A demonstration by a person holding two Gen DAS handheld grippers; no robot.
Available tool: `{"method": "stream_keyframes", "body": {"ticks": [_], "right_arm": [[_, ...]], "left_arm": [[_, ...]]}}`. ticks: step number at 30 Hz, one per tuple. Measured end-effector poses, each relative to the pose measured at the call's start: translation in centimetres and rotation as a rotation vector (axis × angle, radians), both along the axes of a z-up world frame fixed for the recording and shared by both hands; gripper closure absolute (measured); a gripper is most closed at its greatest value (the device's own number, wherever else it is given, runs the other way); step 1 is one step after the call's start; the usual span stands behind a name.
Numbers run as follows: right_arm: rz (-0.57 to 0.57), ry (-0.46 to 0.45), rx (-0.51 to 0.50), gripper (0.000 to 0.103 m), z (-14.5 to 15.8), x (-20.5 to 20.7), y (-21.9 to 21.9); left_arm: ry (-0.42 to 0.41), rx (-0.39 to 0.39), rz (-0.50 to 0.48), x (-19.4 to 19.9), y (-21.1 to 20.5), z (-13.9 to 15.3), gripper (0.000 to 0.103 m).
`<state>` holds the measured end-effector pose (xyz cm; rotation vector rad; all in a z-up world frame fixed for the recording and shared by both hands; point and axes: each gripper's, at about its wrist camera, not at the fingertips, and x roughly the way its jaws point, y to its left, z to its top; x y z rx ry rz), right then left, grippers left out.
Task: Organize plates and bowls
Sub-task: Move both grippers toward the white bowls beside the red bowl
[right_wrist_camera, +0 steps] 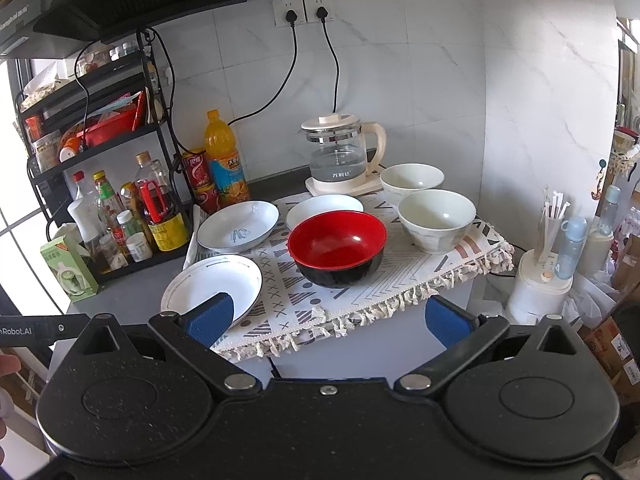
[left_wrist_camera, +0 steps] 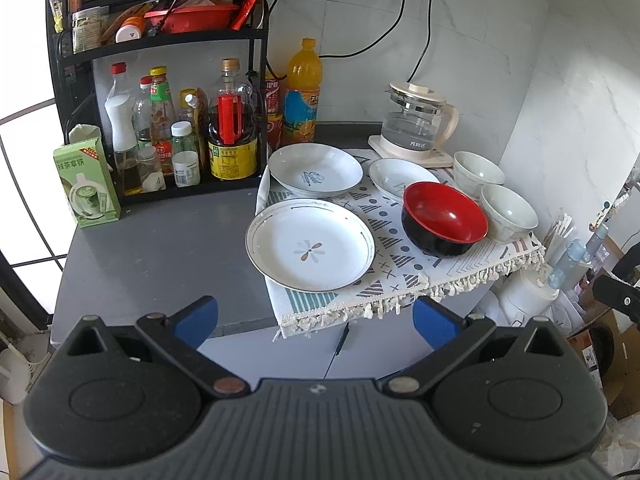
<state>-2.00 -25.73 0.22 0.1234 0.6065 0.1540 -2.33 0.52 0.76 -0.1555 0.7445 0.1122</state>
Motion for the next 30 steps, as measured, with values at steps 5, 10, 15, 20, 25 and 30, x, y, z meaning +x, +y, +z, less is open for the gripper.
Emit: {"method": "stream_keyframes", "body": {"ticks": [5, 10, 15, 20, 25, 30], "right_arm": [[-0.006, 0.008, 0.004, 0.000, 0.0, 0.2, -0.2], [-0.007, 0.010, 0.014, 0.000, -0.1, 0.5, -0.5], [-0.006, 0.014, 0.019, 0.000, -0.2, 0.6, -0.7], [-0.005, 0.011, 0.021, 0.000, -0.1, 1.1, -0.8], [-0.006, 0.013, 0.020, 0.000, 0.0, 1.4, -0.9], [-0.012, 0.021, 0.034, 0.000, 0.1, 2.0, -1.1]], "left_arm": [[0.002, 0.002, -0.004, -0.1, -0.2, -0.1, 0.000], [0.002, 0.003, -0.011, 0.3, -0.6, 0.1, 0.000], [0.003, 0.004, -0.011, 0.5, -0.8, 0.2, 0.000], [0.000, 0.007, -0.006, 1.0, -1.0, 0.4, 0.000], [0.005, 0.006, -0.002, 1.9, -0.9, 0.6, 0.000], [0.004, 0.003, -0.009, 2.3, -0.8, 0.6, 0.000]]}}
